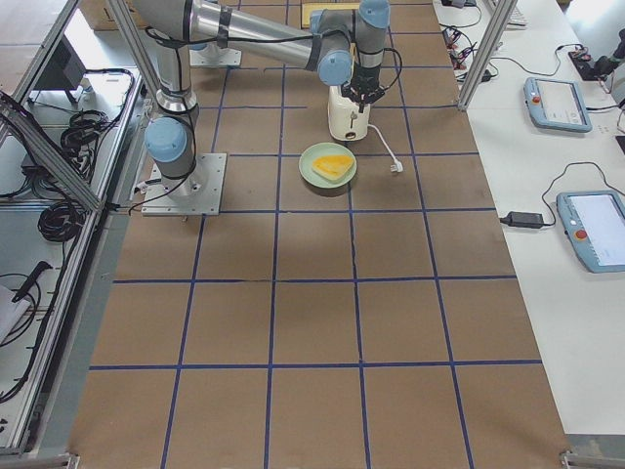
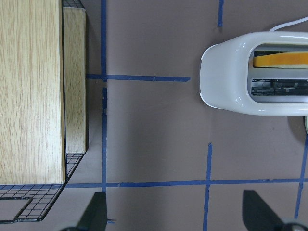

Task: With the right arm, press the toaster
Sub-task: 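Move the right gripper over the toaster's side lever, then lower the right gripper onto the toaster lever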

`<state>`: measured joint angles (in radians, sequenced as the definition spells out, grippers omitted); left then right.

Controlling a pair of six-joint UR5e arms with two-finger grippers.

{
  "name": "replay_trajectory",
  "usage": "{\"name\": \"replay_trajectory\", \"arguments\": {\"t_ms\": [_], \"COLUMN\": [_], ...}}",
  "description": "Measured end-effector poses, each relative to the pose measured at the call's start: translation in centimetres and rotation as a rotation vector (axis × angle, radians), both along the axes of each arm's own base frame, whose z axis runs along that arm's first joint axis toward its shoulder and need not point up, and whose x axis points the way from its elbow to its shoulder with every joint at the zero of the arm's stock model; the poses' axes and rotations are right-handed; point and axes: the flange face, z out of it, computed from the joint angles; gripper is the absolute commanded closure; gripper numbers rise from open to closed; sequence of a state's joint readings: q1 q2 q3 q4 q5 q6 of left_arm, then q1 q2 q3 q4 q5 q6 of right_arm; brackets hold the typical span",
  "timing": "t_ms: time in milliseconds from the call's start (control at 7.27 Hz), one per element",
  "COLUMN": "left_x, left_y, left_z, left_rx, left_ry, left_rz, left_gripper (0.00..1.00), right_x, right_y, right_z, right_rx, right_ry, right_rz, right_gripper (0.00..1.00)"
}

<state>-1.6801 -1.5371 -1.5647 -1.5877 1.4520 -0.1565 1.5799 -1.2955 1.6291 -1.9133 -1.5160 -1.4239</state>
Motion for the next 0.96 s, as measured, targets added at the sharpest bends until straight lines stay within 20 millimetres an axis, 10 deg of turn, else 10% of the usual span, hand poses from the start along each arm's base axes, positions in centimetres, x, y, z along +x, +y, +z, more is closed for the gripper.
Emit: {"name": "replay_trajectory", "arguments": {"t_ms": [962], "left_x": [-0.1], "left_y": [0.0], "left_z": [0.0], "left_rx": [0.0], "left_ry": [0.0], "left_rz": [-0.001], "left_gripper": [0.0], "right_x": [0.6], "right_y": [0.1], "right_z": [-3.3], "right_rx": [0.033], "right_ry": [-0.046], "right_rz": [0.065], "right_gripper": [0.93]}}
